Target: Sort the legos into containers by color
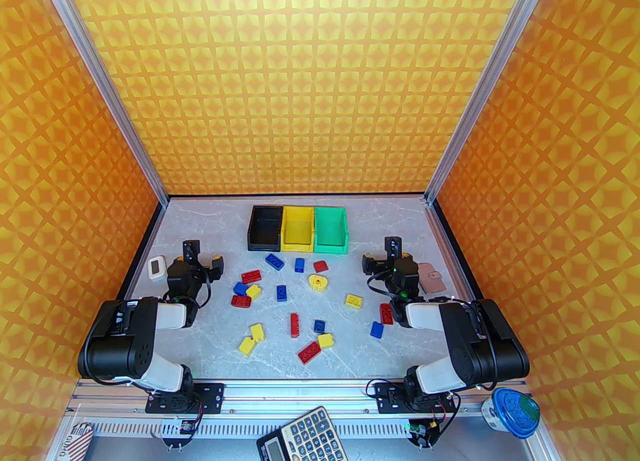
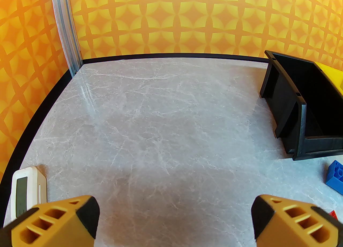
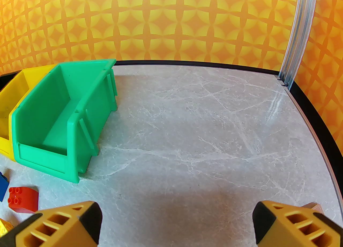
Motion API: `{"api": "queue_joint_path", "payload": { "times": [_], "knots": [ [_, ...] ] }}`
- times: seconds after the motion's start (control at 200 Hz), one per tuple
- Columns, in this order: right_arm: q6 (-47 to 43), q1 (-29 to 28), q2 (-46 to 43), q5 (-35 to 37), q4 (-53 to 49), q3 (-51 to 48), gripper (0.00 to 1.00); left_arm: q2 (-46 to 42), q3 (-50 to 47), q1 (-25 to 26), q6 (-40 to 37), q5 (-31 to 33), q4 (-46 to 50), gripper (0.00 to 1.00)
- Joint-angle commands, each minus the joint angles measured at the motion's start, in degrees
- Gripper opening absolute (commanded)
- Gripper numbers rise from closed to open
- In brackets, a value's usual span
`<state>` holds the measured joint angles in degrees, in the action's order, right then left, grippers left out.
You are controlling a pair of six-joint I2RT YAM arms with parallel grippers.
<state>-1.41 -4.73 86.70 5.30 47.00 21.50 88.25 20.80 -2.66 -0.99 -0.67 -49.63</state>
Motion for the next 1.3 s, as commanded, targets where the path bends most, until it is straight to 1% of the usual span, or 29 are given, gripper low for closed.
{"api": "queue_joint_path", "payload": {
  "times": [0.0,1.11,1.18,1.235,1.295],
  "knots": [
    [-1.0,0.3,0.5,-1.2,1.4,0.8,0.98,0.6,1.3,-0.5,-0.8,-1.2,-1.0,0.99],
    [-0.8,0.3,0.5,-1.1,1.3,1.0,0.99,0.7,1.4,-0.5,-0.8,-1.2,-0.9,0.99],
    [-0.6,0.3,0.4,0.4,1.2,1.2,0.98,0.6,1.3,-0.5,-0.8,-1.2,-0.9,0.99],
    [-0.5,0.3,-2.1,0.2,-2.9,2.4,0.99,0.5,1.5,-0.5,-0.8,-1.1,-0.7,0.99],
    [-1.1,0.3,-5.6,-0.9,-8.6,3.4,0.99,-1.3,3.1,-0.5,-0.7,-0.7,3.9,0.99]
  ]
}}
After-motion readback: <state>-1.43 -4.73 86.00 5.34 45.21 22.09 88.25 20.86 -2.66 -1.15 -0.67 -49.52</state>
